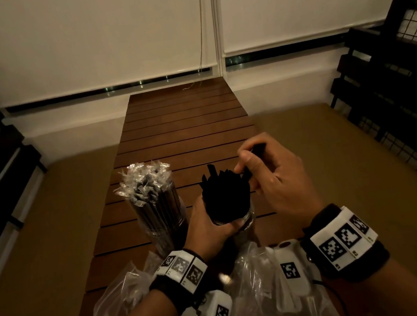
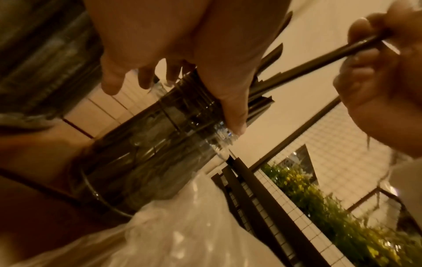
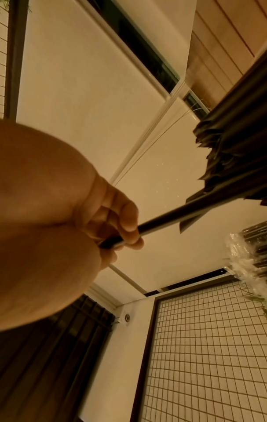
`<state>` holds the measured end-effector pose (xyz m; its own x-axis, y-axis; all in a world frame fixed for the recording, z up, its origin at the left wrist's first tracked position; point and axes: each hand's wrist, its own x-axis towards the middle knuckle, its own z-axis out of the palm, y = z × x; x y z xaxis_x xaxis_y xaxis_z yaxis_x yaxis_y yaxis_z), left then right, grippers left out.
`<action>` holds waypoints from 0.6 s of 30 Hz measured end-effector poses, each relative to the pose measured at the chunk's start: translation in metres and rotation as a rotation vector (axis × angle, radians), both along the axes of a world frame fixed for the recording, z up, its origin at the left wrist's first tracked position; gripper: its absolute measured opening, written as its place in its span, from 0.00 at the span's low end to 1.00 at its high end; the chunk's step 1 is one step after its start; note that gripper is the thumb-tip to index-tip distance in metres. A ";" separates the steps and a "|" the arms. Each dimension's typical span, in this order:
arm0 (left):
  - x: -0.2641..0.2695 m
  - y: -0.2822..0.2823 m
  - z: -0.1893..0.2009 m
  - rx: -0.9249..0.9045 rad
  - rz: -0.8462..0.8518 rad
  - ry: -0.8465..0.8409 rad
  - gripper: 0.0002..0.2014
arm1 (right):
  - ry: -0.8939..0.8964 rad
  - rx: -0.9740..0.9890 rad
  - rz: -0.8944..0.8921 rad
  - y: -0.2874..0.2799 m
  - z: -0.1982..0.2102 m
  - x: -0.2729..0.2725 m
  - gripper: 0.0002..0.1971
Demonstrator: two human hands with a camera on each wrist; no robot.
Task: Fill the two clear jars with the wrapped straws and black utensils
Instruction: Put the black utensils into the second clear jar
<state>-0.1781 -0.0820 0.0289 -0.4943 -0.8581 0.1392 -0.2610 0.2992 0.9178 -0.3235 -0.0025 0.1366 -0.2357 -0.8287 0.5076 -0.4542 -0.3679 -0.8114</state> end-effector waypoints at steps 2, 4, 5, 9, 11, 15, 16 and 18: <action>0.001 -0.002 -0.001 0.014 -0.005 0.020 0.29 | 0.025 -0.027 -0.001 0.002 -0.003 0.002 0.07; 0.001 -0.003 0.000 0.014 -0.013 0.010 0.30 | 0.053 -0.058 0.010 0.004 -0.006 0.003 0.03; 0.001 -0.004 0.000 0.010 -0.024 0.002 0.30 | 0.076 -0.062 0.025 0.004 -0.008 0.003 0.02; 0.000 -0.010 0.000 -0.011 -0.069 -0.037 0.27 | 0.278 0.058 0.016 -0.004 -0.027 0.000 0.07; 0.000 -0.012 0.001 -0.031 -0.075 -0.064 0.25 | 0.441 0.156 -0.059 -0.010 -0.041 -0.003 0.11; -0.001 -0.014 0.004 -0.064 -0.084 -0.092 0.17 | 0.605 0.180 -0.173 -0.012 -0.053 0.003 0.22; -0.001 -0.015 0.003 -0.065 -0.089 -0.106 0.18 | 0.561 0.150 -0.192 -0.013 -0.048 0.006 0.23; -0.001 -0.016 0.001 -0.072 -0.081 -0.114 0.22 | 0.502 0.084 -0.214 -0.021 -0.034 0.012 0.27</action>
